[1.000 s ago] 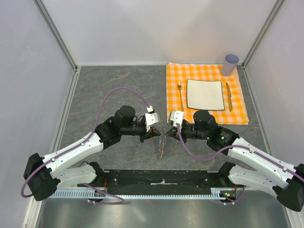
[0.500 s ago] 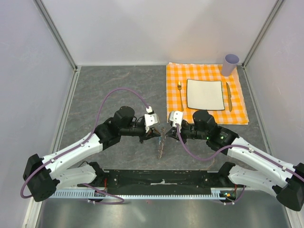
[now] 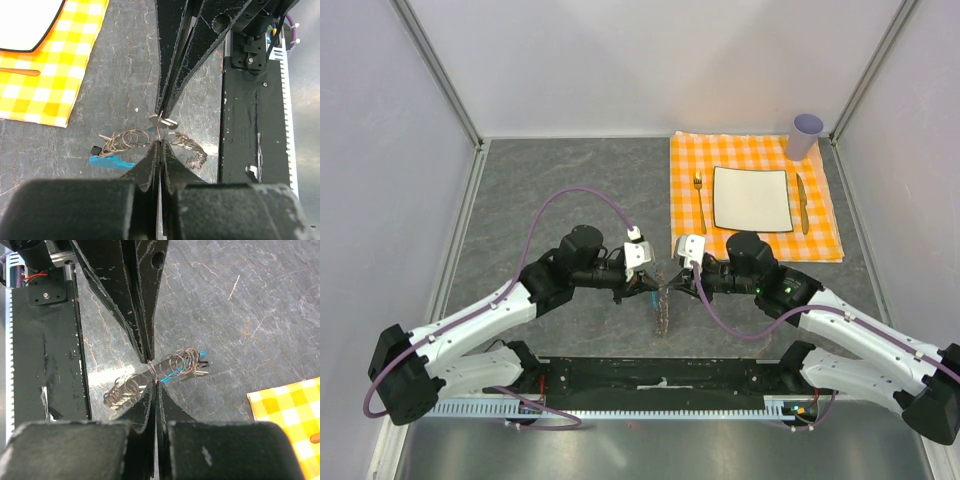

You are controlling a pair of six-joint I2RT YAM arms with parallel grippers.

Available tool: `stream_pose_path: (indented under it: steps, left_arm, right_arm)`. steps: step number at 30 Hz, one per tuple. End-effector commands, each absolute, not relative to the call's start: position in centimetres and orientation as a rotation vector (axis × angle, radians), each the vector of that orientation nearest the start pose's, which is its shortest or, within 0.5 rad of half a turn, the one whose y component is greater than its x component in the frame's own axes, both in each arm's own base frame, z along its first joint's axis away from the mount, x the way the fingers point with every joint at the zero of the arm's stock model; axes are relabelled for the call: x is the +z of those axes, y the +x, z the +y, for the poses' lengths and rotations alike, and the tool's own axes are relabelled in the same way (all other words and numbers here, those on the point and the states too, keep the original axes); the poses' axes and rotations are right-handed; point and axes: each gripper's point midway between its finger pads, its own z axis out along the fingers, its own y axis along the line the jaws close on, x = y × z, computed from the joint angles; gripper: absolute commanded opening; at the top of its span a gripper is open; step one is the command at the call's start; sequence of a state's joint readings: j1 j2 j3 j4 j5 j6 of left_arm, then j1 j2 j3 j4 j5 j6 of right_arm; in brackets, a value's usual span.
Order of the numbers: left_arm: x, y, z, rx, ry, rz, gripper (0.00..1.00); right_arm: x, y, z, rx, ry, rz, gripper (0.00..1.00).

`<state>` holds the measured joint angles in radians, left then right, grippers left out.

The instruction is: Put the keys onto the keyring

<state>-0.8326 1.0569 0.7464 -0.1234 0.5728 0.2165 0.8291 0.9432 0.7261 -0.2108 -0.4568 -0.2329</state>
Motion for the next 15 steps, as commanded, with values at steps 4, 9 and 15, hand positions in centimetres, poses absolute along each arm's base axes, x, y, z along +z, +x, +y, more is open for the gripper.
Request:
stream_pose_path:
  steps: [4, 9, 15]
  left_arm:
    - [23.23, 15.39, -30.90, -1.001, 1.311, 1.393, 0.02]
    - [23.58, 15.09, -30.66, -1.000, 1.320, 1.360, 0.02]
    - [23.68, 14.66, -30.54, -1.041, 1.334, 1.342, 0.02]
  right_arm:
    - [21.19, 15.53, 28.46, 0.872, -1.310, 1.497, 0.00]
    - [21.03, 15.59, 28.47, 0.869, -1.314, 1.501, 0.00]
    - [20.99, 15.45, 28.46, 0.870, -1.324, 1.496, 0.00]
